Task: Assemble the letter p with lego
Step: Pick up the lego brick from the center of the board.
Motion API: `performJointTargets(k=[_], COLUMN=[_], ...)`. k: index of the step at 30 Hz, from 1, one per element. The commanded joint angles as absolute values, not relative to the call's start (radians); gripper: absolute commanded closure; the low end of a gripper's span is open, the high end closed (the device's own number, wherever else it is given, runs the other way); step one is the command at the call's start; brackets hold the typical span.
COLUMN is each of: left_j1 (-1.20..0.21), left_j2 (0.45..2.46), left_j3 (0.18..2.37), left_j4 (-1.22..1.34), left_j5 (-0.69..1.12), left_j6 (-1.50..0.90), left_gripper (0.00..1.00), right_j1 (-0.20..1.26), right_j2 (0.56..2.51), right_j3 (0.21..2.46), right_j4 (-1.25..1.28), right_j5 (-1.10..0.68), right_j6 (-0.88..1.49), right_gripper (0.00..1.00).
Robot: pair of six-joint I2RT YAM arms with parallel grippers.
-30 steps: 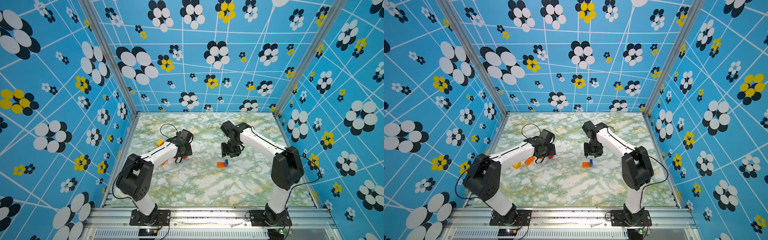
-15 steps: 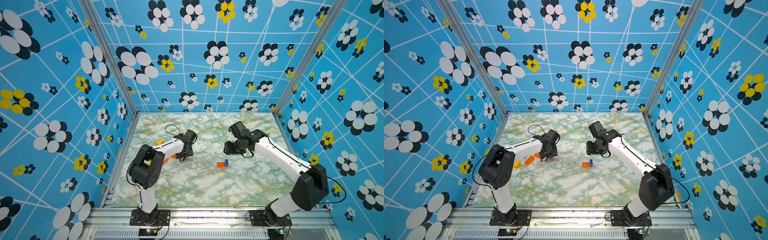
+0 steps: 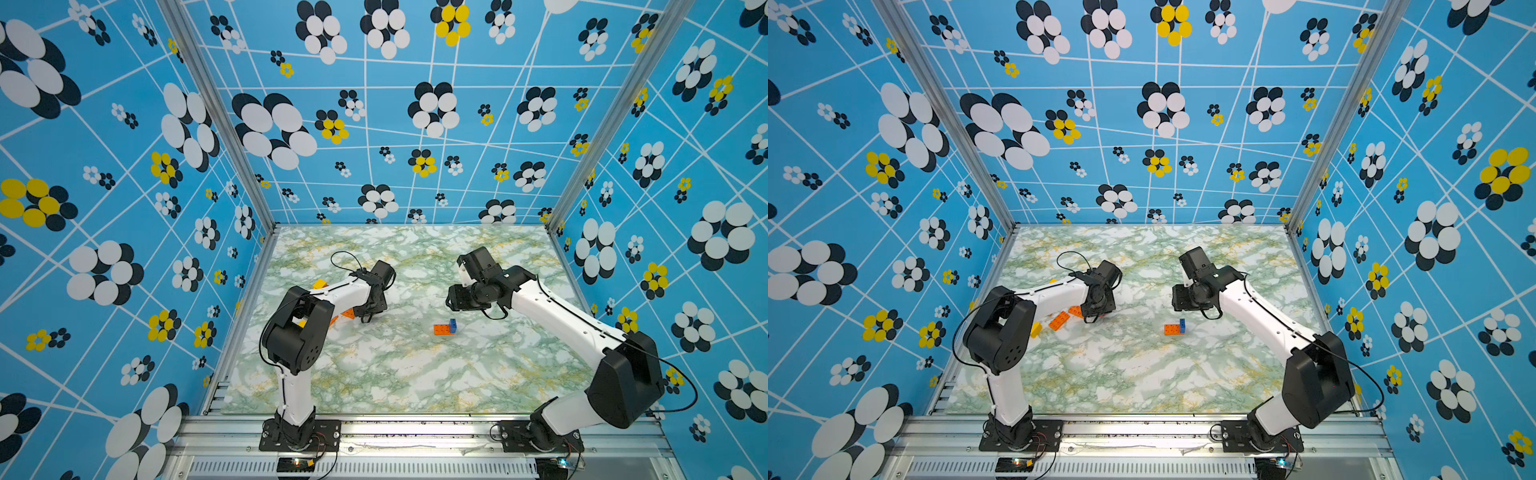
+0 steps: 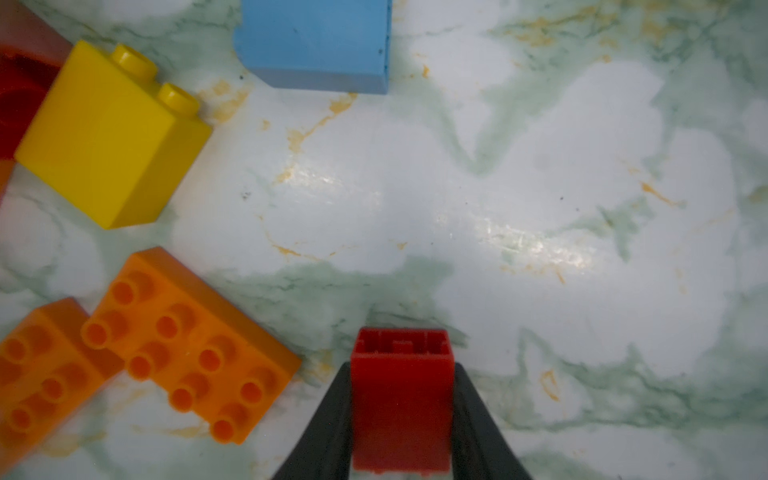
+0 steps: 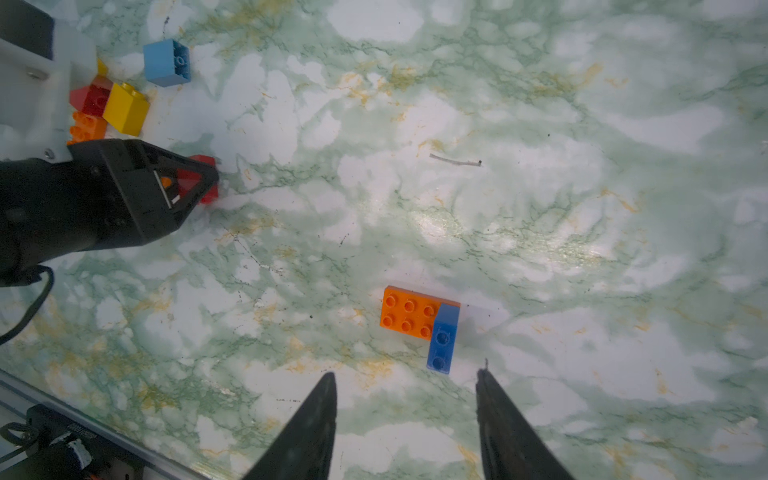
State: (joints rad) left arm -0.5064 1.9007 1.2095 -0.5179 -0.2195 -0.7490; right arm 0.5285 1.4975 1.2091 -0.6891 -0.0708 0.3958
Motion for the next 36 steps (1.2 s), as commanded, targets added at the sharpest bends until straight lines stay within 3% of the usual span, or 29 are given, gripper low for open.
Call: performJointTargets(k=[1,7,17,26,36], left_j1=[-0.515,-0.519,-0.593,-0.661,-0.676], left_j2=[1.856,1.656,1.509,1.501,1.428], left_j3=[1.169,1.062,0.787,0.729,0.734], left_j4=[-0.47,-0.319,0.252,0.402,0.343], left_j5=[-0.202,-0.071,0.127,0.136,0.106], left_j6=[-0.778,-0.922,-1.433,-1.575,-1.566], left_gripper=[0.76,0.82,0.82,0.83,0.83], right_j1=[0.528,0.55,0.785,0.881,0.891], right_j2=[1.44,1.306,1.291,1.347,1.43], right_j3=[1.134,0.883,0.656,0.573,0.59], right_j4=[-0.562,-0.101,0.448,0.583,0.656], right_j5=[-0.142,-0.229,0.082,0.28,0.247], right_j6=[0.475,0.722,0.742,0.713,0.705], right_gripper=[0.46,0.47,0.5,0.56,0.61])
